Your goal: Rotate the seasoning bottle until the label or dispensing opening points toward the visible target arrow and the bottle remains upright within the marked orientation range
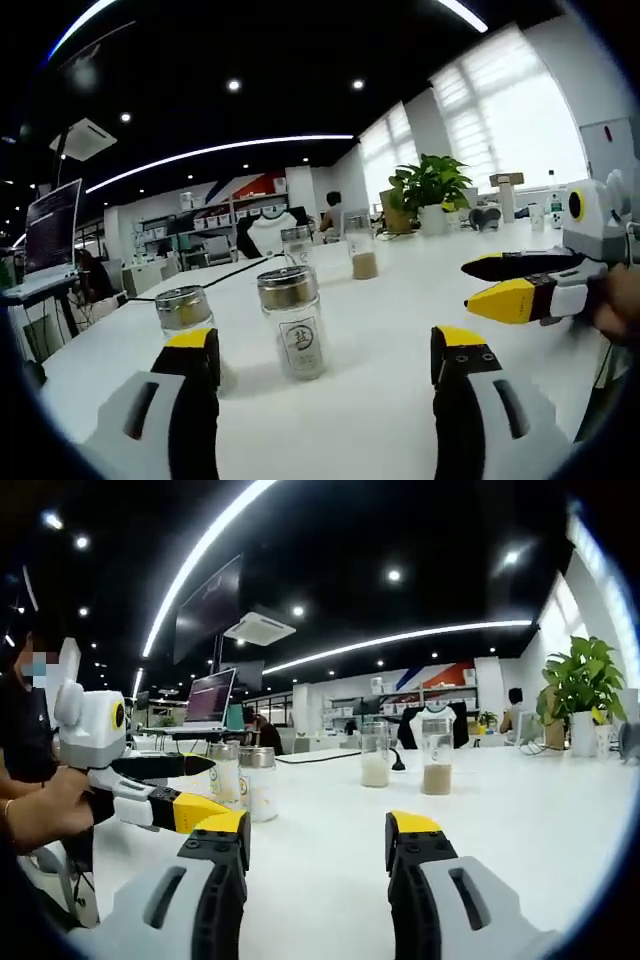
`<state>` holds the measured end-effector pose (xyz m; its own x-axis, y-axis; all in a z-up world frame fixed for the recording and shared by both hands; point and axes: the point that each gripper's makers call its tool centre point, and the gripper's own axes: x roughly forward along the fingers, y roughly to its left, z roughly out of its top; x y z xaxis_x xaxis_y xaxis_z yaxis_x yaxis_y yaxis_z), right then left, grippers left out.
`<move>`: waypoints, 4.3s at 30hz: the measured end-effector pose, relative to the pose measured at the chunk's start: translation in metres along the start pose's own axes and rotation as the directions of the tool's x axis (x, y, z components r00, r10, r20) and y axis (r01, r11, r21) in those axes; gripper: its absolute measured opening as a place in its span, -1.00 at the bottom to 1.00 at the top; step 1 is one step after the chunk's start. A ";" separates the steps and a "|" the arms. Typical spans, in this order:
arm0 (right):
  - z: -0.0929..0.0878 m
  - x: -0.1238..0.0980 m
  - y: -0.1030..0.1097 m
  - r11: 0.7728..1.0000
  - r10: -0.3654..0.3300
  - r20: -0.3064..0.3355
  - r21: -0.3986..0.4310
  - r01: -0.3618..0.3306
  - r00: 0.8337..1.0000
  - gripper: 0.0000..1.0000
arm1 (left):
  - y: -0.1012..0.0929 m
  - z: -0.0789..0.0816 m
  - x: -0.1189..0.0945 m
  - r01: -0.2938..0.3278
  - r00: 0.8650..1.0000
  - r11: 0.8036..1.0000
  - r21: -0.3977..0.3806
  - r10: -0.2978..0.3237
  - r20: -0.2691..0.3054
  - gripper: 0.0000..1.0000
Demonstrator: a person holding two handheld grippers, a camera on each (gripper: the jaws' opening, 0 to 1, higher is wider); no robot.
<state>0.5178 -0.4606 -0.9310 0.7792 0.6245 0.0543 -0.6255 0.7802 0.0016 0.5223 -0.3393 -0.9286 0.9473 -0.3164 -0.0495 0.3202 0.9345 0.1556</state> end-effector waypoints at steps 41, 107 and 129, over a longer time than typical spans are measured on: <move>0.023 0.014 -0.019 0.998 0.017 -0.027 0.061 -0.016 0.999 0.57 | -0.017 0.020 -0.019 0.111 0.993 0.990 -0.090 -0.106 0.055 0.95; 0.059 0.226 -0.085 0.996 0.084 -0.069 -0.012 -0.085 0.994 0.28 | 0.001 0.054 -0.006 0.173 0.985 0.974 -0.145 -0.167 0.053 0.89; 0.030 0.273 -0.102 1.000 0.014 -0.113 -0.006 -0.014 0.993 0.15 | 0.027 0.055 -0.014 0.142 0.989 0.979 -0.149 -0.135 0.055 0.84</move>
<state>0.7929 -0.3703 -0.8865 0.7703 0.6349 -0.0589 -0.6363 0.7714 -0.0053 0.5170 -0.3188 -0.8696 0.8938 -0.4483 -0.0156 0.4483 0.8939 -0.0020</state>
